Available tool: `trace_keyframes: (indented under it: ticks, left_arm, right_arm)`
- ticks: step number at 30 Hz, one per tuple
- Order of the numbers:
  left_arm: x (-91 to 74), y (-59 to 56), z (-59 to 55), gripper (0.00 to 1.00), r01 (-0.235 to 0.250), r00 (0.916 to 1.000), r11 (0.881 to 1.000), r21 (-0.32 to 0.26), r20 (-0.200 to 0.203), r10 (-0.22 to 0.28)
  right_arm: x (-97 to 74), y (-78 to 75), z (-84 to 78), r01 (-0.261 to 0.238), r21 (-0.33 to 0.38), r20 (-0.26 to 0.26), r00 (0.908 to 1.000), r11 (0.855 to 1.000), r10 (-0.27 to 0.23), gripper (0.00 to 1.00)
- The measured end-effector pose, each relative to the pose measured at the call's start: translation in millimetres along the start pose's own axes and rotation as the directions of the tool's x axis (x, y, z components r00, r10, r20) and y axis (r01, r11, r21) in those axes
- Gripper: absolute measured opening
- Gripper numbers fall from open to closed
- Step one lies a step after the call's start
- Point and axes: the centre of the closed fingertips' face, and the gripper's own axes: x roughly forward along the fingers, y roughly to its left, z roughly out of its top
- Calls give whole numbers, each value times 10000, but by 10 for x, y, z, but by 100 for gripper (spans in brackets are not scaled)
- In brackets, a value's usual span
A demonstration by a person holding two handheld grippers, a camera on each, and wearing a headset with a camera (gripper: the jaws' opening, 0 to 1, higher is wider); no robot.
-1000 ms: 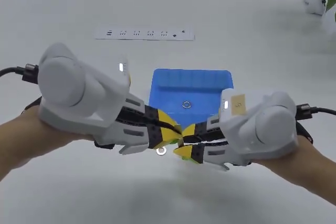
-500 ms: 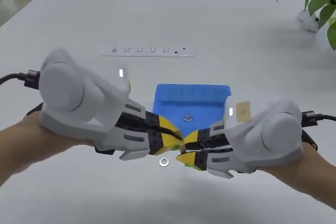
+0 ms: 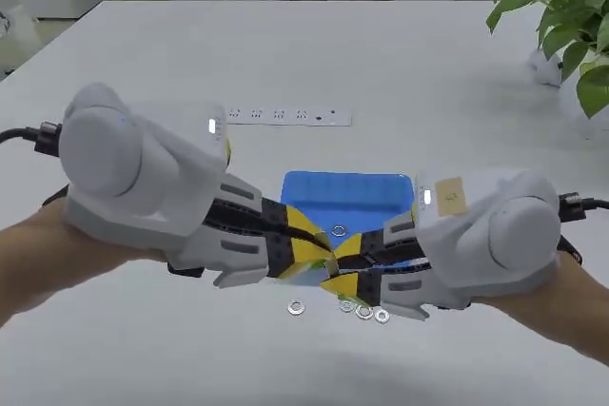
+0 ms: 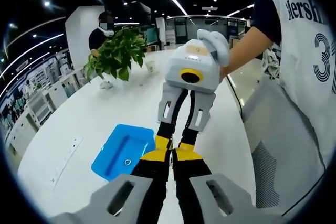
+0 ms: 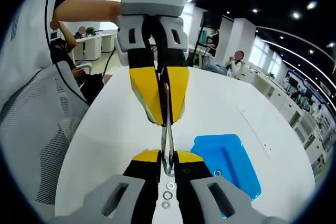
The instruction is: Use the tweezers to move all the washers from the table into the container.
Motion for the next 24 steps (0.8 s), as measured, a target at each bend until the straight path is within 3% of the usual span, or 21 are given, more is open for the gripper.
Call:
trace_keyframes:
  ticks: [7,13,24]
  left_arm:
    - [-10,121,101,6,-33,10000,9996,268,45,32]
    - [39,308,182,6,-266,9996,9984,493,121,260]
    - [137,612,102,6,-334,9994,9986,400,91,331]
  right_arm:
    - [-57,-147,57,326,-78,101,9994,9994,-325,11]
    - [-74,-390,69,655,-114,202,9977,9978,-653,11]
    - [43,-686,-27,757,-116,175,9970,9971,-755,11]
